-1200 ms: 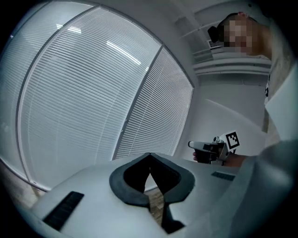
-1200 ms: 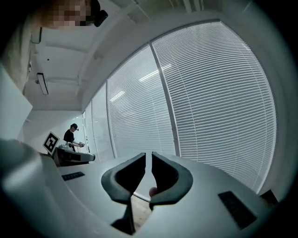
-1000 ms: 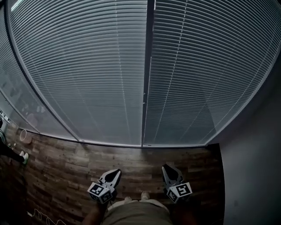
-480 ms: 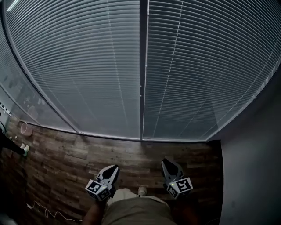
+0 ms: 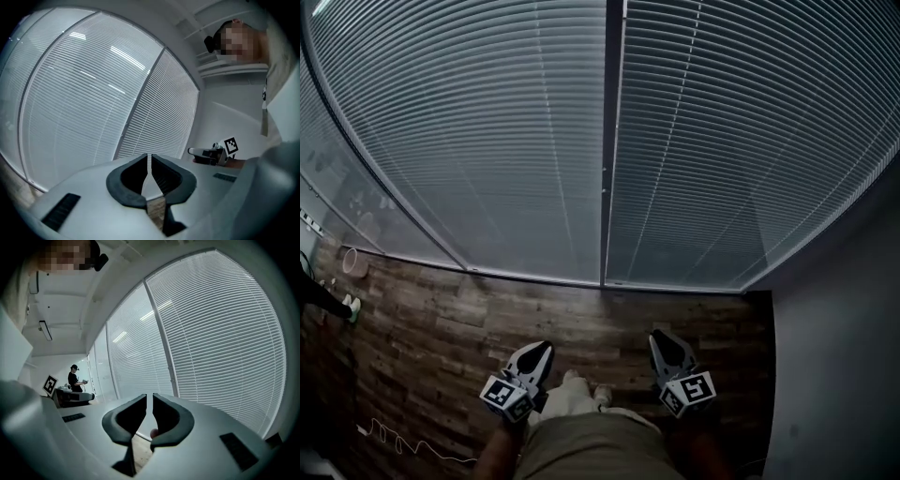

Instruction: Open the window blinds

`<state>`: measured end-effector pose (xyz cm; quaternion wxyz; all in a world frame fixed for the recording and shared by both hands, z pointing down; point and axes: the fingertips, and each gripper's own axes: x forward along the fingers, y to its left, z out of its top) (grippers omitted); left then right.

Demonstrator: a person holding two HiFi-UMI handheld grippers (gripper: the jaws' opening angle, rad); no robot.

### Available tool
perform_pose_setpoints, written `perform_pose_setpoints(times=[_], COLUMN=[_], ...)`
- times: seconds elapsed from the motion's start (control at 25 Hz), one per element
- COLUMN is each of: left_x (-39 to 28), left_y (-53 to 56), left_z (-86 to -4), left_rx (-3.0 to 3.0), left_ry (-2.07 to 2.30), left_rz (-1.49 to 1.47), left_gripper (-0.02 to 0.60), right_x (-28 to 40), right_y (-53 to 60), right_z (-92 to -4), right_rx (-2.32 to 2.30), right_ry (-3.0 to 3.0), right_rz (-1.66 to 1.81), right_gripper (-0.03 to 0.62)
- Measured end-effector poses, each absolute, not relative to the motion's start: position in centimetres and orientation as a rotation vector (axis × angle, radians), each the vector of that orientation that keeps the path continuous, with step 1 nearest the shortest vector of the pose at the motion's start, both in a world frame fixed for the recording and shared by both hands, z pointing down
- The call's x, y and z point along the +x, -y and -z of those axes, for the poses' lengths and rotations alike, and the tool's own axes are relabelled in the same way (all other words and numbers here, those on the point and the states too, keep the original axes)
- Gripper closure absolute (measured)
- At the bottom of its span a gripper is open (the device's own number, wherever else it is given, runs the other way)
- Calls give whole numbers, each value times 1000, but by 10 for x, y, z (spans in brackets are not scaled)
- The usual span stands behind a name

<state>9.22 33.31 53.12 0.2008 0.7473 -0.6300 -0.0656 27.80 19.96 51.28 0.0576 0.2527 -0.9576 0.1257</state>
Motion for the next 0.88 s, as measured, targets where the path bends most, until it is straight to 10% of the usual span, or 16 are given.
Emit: perform_pose_setpoints(times=[0.88], left_x=[6], left_y=[-286], left_z=[-525], left_rx=[2219], left_ry=[1540], left_rz=[238], left_gripper=[568], right_x=[199], right_y=[-161], right_z=[-499], right_rx=[949], right_ry=[2886], right_rz=[-323], right_gripper=[565])
